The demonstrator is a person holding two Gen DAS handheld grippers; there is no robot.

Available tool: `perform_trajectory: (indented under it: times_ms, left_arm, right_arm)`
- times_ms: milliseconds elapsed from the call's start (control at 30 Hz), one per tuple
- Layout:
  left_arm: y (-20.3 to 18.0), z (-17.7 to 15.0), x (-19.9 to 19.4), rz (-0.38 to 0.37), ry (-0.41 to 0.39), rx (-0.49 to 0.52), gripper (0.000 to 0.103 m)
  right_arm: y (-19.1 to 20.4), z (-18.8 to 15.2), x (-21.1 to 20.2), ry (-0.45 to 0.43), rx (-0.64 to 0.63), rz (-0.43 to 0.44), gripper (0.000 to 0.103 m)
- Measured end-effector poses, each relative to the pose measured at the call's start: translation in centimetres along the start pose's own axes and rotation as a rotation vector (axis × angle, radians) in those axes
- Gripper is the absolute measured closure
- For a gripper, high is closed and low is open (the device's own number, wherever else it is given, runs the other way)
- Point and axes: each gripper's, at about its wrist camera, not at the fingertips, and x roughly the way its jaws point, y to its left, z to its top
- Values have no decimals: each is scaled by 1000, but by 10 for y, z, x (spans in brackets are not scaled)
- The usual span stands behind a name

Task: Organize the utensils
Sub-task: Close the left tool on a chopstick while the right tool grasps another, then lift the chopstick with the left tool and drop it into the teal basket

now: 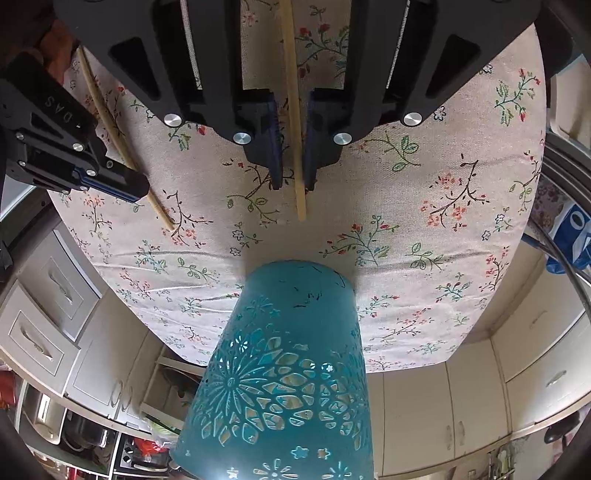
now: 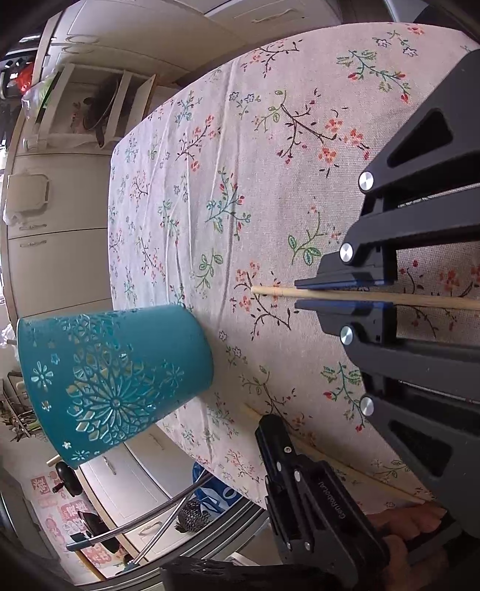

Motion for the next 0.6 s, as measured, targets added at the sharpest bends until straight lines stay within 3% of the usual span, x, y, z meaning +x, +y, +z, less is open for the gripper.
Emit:
perform_trajectory:
  times_ms: [267,467,500,533,600]
  left_arm:
    - [-7,0,0,-1,-1,27,82]
    - [-11,-1,0,12,-1,49,81]
    - [-10,-1,0,13,-2,51,83]
    - [-9,-1,0,9,-1,50,95]
    - [-7,-2,-2,-12,1,33,98]
  right_arm:
    - [-3,3,2,13,25,4,96]
    - [2,2,4,1,-7,-17,97]
    - [3,1,4,-2,-11,-19,96]
    - [3,1,4,-5,-13,-19,97]
    - [2,0,4,-9,-12,-17,97]
